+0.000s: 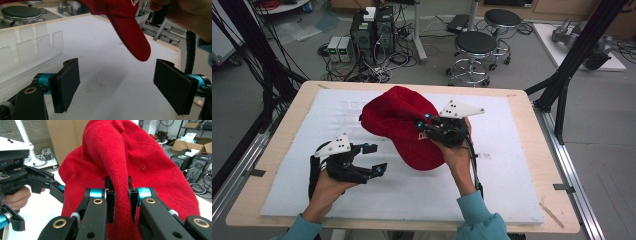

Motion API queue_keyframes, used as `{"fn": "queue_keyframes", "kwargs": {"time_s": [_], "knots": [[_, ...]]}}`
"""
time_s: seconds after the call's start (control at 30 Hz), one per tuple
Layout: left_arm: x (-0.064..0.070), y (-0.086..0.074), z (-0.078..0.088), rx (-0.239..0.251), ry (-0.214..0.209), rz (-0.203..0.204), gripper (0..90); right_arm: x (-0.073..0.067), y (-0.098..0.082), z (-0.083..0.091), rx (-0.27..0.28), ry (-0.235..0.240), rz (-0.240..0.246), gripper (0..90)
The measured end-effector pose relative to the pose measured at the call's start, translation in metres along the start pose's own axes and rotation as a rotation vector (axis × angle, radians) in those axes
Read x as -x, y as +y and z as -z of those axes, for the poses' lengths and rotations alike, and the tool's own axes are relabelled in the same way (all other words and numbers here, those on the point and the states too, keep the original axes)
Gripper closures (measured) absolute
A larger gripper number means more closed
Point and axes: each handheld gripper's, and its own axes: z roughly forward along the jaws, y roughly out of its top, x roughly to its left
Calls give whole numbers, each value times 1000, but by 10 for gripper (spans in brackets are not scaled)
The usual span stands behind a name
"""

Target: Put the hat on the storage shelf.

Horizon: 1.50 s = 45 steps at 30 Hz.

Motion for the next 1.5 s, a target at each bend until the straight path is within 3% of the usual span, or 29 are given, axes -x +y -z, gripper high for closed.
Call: {"fn": "queue_keyframes", "kwargs": {"time_s": [0.33,0.43,0.47,0.63,0.77,0.97,1.23,1.27,1.33,1.4,1.43,1.5], "knots": [[-2,0,-19,3,-53,59,240,-5,1,-3,20,21,14,834],[-1,0,-25,24,-92,93,251,-8,2,-7,19,29,16,834],[-1,0,-28,38,-124,104,252,-9,2,-8,19,29,17,834],[2,0,-36,48,-165,112,295,-13,3,-12,36,56,14,834],[5,0,-36,77,-204,91,485,-16,4,-14,45,66,20,834],[6,1,-33,172,-229,89,745,-18,5,-14,69,100,15,833],[6,3,-30,165,-195,97,832,-20,6,-14,85,124,42,803],[6,3,-30,163,-188,93,836,-21,6,-13,81,120,43,771],[7,3,-30,149,-175,88,842,-22,6,-15,84,109,37,492],[6,2,-30,134,-163,85,842,-23,6,-18,51,76,41,208],[6,2,-30,127,-156,79,842,-22,6,-21,31,61,28,111],[6,2,-30,128,-150,78,843,-21,5,-22,13,64,5,104]]}}
